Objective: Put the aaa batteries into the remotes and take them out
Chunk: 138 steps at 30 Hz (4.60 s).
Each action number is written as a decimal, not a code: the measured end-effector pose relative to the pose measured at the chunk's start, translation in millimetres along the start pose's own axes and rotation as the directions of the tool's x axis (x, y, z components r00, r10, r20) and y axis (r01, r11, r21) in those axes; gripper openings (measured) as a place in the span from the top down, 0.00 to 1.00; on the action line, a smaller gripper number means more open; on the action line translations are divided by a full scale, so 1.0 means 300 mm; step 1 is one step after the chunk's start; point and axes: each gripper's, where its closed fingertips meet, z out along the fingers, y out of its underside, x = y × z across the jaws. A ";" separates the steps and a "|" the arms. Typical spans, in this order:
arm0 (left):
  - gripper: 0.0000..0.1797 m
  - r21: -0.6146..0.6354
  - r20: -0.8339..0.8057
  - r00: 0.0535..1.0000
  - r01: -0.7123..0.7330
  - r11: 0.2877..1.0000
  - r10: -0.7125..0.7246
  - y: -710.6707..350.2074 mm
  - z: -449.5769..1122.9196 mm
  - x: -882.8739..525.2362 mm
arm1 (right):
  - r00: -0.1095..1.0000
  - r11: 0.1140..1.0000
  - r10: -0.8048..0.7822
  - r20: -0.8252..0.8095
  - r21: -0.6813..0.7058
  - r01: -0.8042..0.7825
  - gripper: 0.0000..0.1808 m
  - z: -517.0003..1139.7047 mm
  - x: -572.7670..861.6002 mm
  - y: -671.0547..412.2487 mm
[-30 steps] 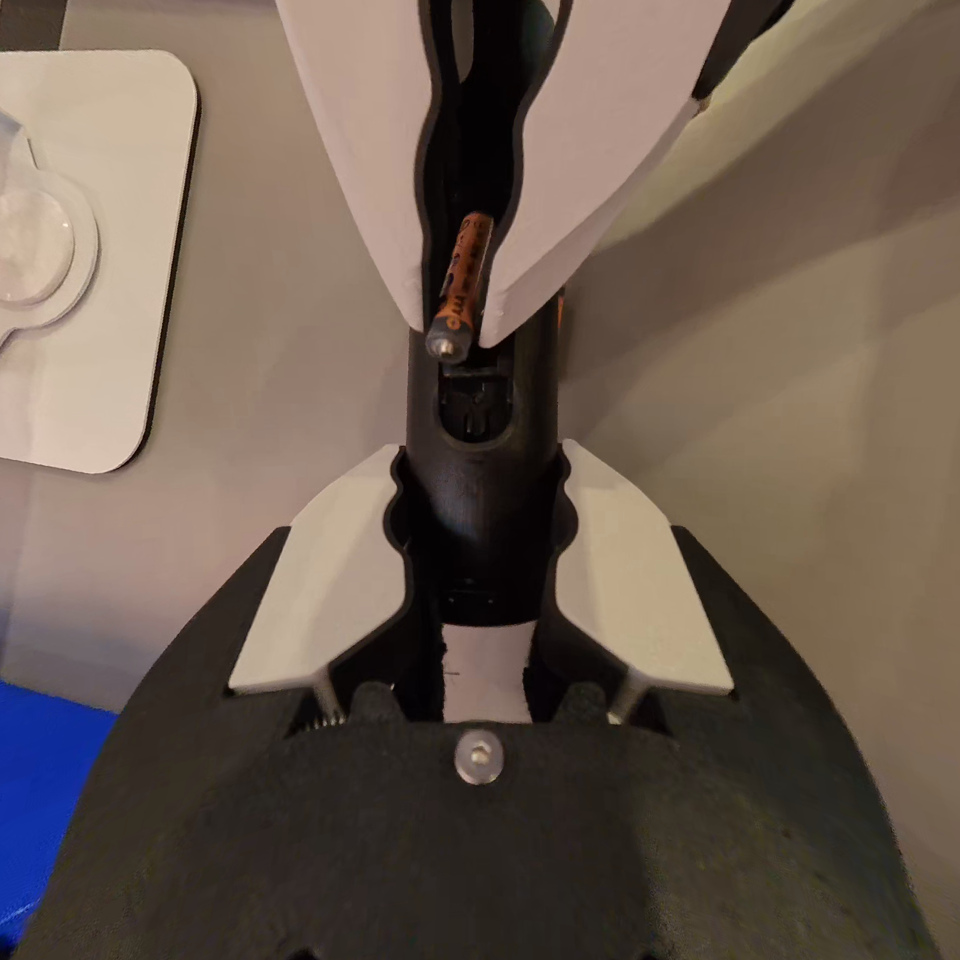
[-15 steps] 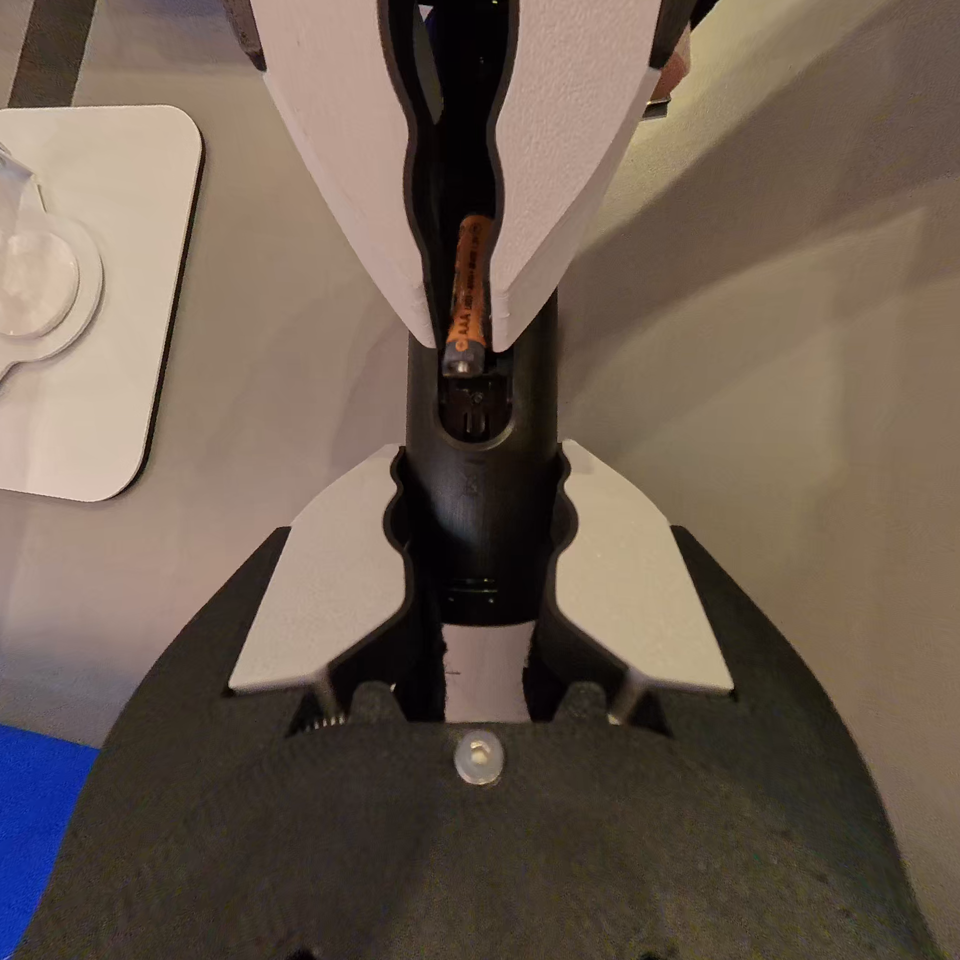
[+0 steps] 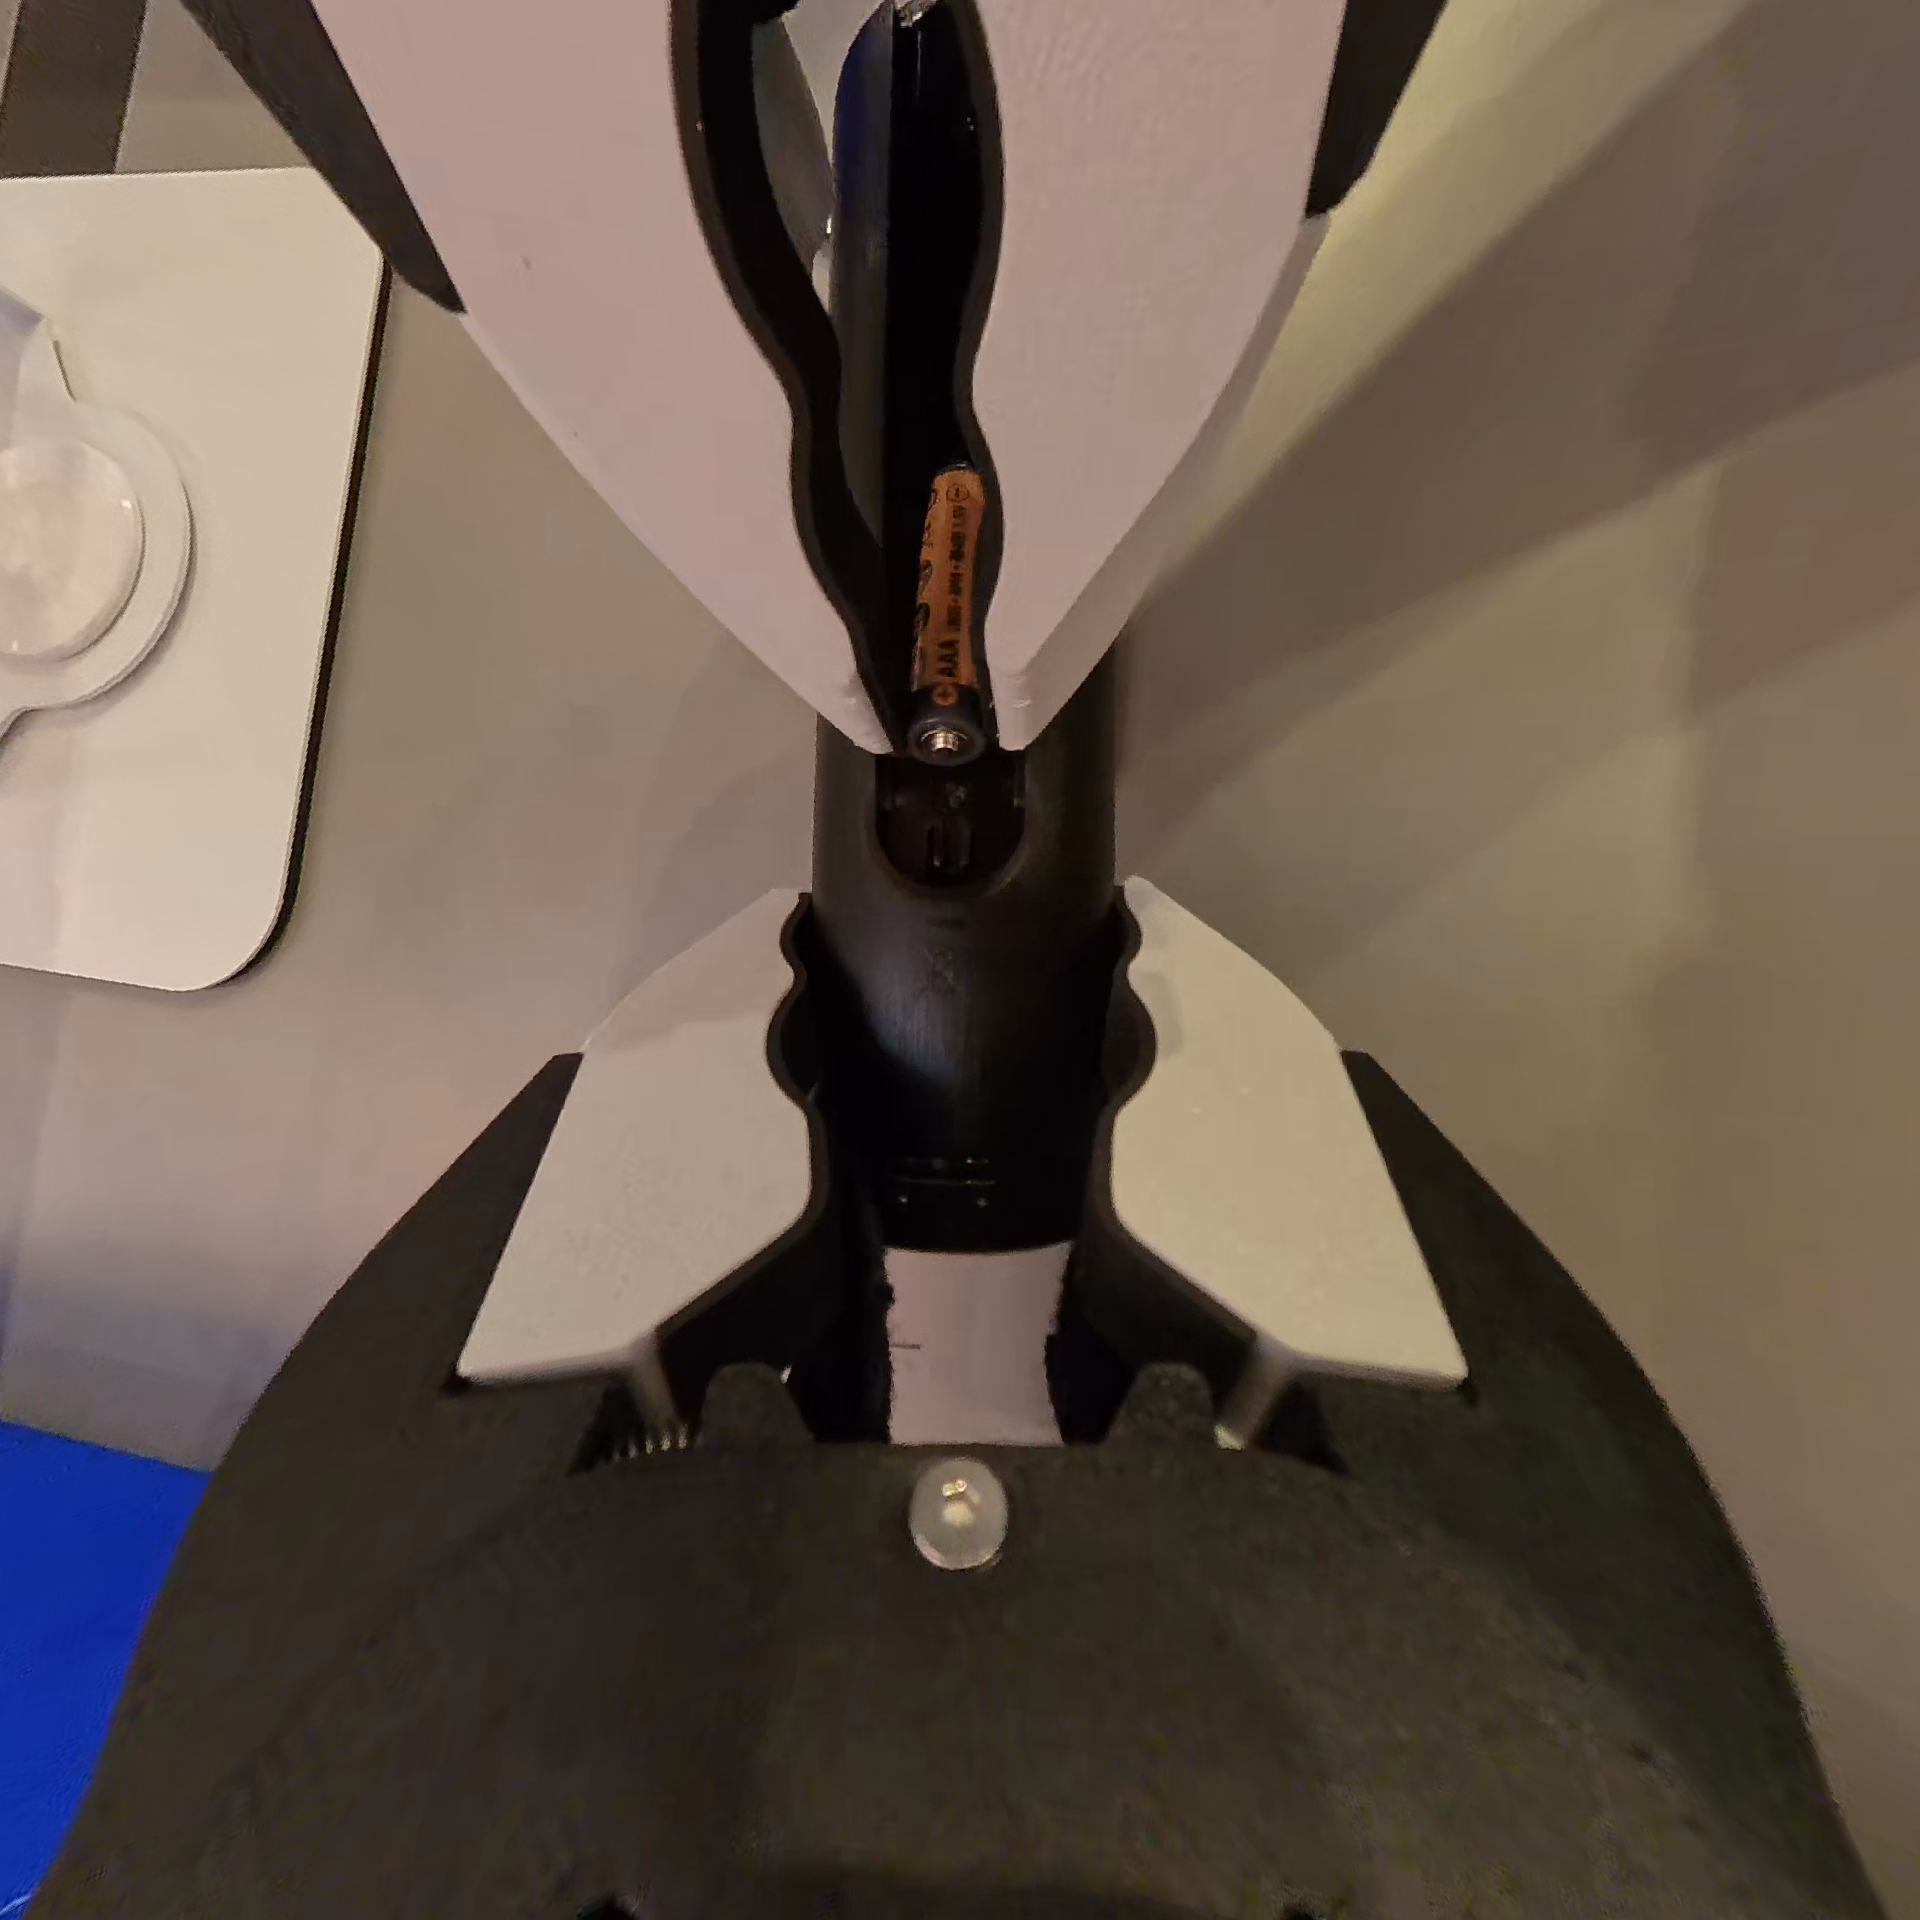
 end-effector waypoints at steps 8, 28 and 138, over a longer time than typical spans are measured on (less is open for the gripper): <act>0.70 0.086 -0.065 0.997 0.052 0.995 -0.046 -0.028 -0.032 0.006 | 0.980 0.975 0.115 0.160 0.168 -0.142 0.94 -0.041 0.000 -0.042; 0.71 0.156 -0.095 0.994 0.064 0.986 -0.050 -0.053 -0.040 0.001 | 0.938 0.981 0.169 0.302 0.040 -0.189 0.94 -0.064 -0.001 -0.025; 0.76 -0.240 -0.089 0.875 -0.483 0.842 0.476 -0.053 -0.032 0.156 | 0.844 0.872 0.277 0.460 0.249 -0.422 0.83 0.058 -0.227 0.135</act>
